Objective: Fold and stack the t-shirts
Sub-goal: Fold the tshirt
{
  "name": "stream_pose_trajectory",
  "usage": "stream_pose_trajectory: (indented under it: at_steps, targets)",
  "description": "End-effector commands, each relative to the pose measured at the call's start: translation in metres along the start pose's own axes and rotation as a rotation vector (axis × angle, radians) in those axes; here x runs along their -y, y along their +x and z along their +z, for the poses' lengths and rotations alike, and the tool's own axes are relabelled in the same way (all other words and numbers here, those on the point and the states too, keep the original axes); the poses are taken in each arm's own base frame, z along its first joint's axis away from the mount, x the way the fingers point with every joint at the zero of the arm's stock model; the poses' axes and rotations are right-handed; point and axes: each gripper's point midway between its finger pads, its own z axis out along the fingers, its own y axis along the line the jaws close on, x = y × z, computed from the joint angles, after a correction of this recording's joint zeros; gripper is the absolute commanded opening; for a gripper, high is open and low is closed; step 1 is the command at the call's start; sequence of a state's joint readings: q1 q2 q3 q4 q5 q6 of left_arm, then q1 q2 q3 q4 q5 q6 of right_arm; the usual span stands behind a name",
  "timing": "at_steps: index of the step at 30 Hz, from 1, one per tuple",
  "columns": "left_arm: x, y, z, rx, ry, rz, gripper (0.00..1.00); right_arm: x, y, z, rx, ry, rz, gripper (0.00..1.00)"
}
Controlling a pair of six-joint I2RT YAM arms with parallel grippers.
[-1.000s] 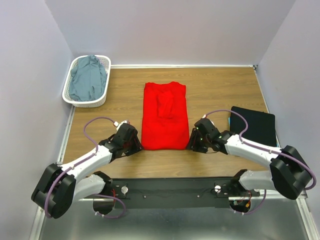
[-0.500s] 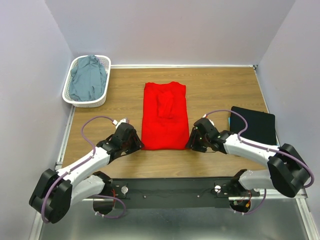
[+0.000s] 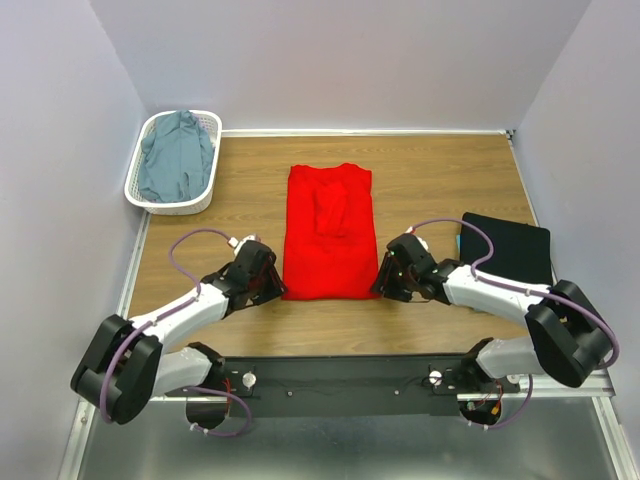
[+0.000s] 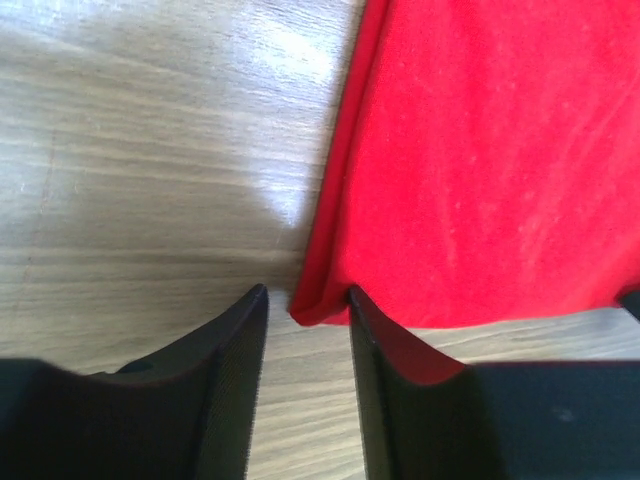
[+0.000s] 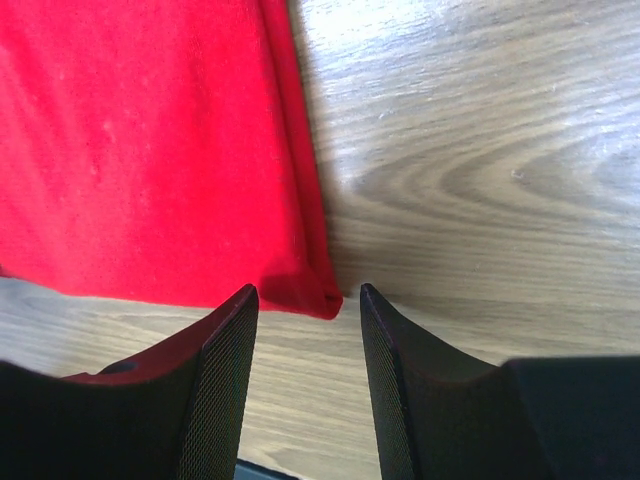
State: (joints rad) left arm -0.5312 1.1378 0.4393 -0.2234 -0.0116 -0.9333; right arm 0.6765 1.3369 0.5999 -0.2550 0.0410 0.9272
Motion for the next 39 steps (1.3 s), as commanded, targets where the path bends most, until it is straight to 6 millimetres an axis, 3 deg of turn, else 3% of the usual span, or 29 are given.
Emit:
stream_pose_trajectory:
  at_steps: [1,10,16,20,21,24,26,31,39]
  targets:
    - [0.005,-0.007,0.004,0.000,-0.008,0.018,0.43,0.008,-0.004,0.008,0.023,0.027,0.016,0.52]
    - [0.008,-0.003,0.008,-0.037,-0.027,0.036,0.38,0.011,0.005,0.014,-0.007,0.021,0.012,0.47]
    - [0.008,0.020,0.012,-0.123,-0.022,0.043,0.32,0.009,0.006,0.014,-0.014,0.010,-0.004,0.39]
    - [0.010,0.026,0.014,-0.144,-0.007,0.041,0.21,0.006,0.003,0.012,-0.013,-0.007,-0.018,0.25]
    - [0.014,0.024,0.013,-0.139,0.005,0.044,0.12,0.005,0.002,0.011,-0.013,-0.011,-0.022,0.22]
    - [0.028,0.016,0.005,-0.121,0.052,0.057,0.00,0.001,-0.003,0.007,-0.004,-0.029,-0.047,0.09]
    - [0.033,0.012,-0.001,-0.108,0.067,0.058,0.00,-0.003,-0.002,0.001,-0.019,-0.051,-0.075,0.00]
    - [0.037,0.009,-0.017,-0.104,0.094,0.086,0.00,-0.006,-0.005,-0.024,-0.012,-0.071,-0.132,0.00]
    - [0.037,0.031,-0.039,-0.153,0.157,0.117,0.00,-0.006,0.040,-0.049,-0.136,-0.146,-0.182,0.00]
